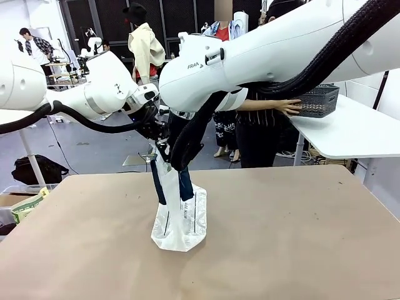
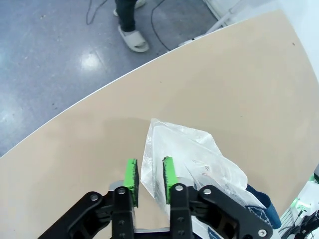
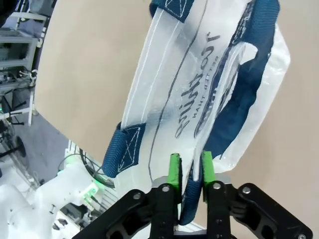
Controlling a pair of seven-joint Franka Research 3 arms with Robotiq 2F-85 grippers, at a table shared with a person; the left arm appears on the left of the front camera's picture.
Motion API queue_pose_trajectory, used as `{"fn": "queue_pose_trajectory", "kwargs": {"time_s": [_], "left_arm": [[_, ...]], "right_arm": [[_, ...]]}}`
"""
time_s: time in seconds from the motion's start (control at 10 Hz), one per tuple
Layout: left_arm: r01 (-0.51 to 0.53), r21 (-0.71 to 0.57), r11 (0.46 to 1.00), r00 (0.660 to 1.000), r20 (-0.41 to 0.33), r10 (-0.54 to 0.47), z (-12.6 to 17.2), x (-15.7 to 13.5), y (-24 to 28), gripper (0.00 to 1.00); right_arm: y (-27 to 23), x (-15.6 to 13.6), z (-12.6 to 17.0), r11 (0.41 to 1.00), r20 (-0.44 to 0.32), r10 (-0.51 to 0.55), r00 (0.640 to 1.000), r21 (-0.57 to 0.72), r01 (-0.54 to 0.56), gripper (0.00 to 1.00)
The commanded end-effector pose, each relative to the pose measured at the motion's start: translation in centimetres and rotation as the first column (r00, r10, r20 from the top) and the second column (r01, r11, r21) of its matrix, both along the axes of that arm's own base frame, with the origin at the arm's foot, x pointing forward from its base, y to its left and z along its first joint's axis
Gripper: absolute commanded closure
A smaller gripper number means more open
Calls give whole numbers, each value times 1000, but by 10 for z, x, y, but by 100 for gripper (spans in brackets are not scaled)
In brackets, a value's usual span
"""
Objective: Transfer purchased items from the store into the shopping bag.
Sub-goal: Open the Reusable shopping bag in the center of the table.
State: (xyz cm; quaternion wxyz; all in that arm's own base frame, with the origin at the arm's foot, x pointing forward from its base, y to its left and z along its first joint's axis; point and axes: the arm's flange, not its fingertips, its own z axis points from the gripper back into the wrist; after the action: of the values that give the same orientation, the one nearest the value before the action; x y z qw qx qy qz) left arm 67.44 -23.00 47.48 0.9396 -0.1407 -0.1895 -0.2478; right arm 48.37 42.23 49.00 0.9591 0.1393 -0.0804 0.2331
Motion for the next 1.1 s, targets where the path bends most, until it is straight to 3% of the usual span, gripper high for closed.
{"fn": "queue_pose_trajectory", "kwargs": {"time_s": [0.0, 0.5, 1.0], "left_arm": [[-15, 47, 999, 1000, -15, 15, 7, 1, 3, 100], [-56, 89, 994, 998, -2, 57, 22, -23, 67, 100], [67, 165, 984, 996, -61, -58, 3, -43, 124, 100]], "right_arm": [[-7, 1, 5, 998, 14, -48, 999, -42, 48, 100], [-39, 4, 9, 983, 32, -158, 987, -86, 161, 100], [-63, 1, -3, 951, 47, -274, 961, -133, 278, 100]]}}
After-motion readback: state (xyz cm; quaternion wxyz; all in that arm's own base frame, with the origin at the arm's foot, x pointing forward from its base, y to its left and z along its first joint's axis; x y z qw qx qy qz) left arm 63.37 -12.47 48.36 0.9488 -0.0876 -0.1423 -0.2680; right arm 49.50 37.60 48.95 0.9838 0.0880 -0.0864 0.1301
